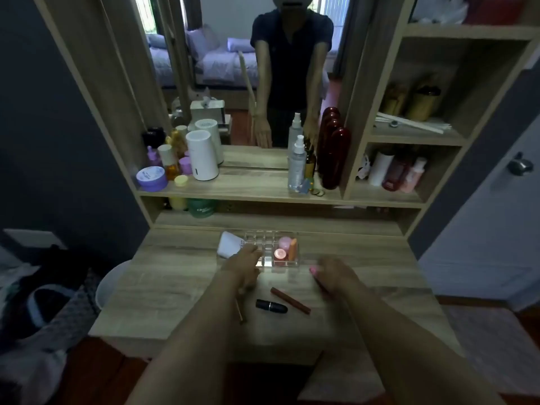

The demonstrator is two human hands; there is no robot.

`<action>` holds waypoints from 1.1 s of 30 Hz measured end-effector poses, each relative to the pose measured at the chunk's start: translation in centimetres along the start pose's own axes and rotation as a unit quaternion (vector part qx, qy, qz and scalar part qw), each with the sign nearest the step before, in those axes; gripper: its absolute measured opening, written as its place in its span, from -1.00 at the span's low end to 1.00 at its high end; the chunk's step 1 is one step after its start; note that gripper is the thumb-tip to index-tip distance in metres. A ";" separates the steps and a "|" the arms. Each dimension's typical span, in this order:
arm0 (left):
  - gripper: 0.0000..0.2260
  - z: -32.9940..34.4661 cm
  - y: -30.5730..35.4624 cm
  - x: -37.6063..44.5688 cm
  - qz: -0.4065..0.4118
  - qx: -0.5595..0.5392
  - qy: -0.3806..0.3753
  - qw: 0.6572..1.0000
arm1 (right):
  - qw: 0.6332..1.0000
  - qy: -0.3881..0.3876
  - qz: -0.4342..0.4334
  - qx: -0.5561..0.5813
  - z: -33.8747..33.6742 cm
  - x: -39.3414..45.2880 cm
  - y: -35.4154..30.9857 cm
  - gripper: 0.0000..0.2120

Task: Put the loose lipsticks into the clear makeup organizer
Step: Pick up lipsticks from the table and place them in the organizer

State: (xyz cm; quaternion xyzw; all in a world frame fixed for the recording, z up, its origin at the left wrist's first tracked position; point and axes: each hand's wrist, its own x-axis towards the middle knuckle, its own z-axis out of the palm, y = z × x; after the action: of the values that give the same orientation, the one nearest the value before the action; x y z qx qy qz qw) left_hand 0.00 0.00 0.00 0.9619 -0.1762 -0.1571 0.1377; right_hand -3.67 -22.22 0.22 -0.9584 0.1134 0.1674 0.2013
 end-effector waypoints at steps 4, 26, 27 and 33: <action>-0.58 0.0 -2.3 -0.3 -0.043 -0.003 -0.001 0.999 | 0.998 0.008 0.055 -0.033 0.2 0.1 0.8 -0.62; -0.78 0.7 -6.1 1.4 -0.036 0.056 -0.124 0.990 | 0.992 0.004 0.124 0.029 1.5 1.6 2.9 -0.74; -0.79 0.3 -5.9 1.6 -0.037 0.046 -0.128 0.990 | 0.991 0.010 0.124 0.040 0.9 2.0 3.0 -0.73; -0.80 0.7 -5.4 1.8 -0.026 0.027 -0.218 0.975 | 0.987 0.043 0.124 0.093 -1.3 3.5 3.1 -0.86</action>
State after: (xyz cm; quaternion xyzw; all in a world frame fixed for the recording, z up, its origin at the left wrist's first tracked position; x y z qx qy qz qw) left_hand 2.92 4.01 -2.83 0.9123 -0.1812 -0.3614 0.0655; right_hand -1.02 -26.10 -1.02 -0.9203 0.2551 0.1389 0.2623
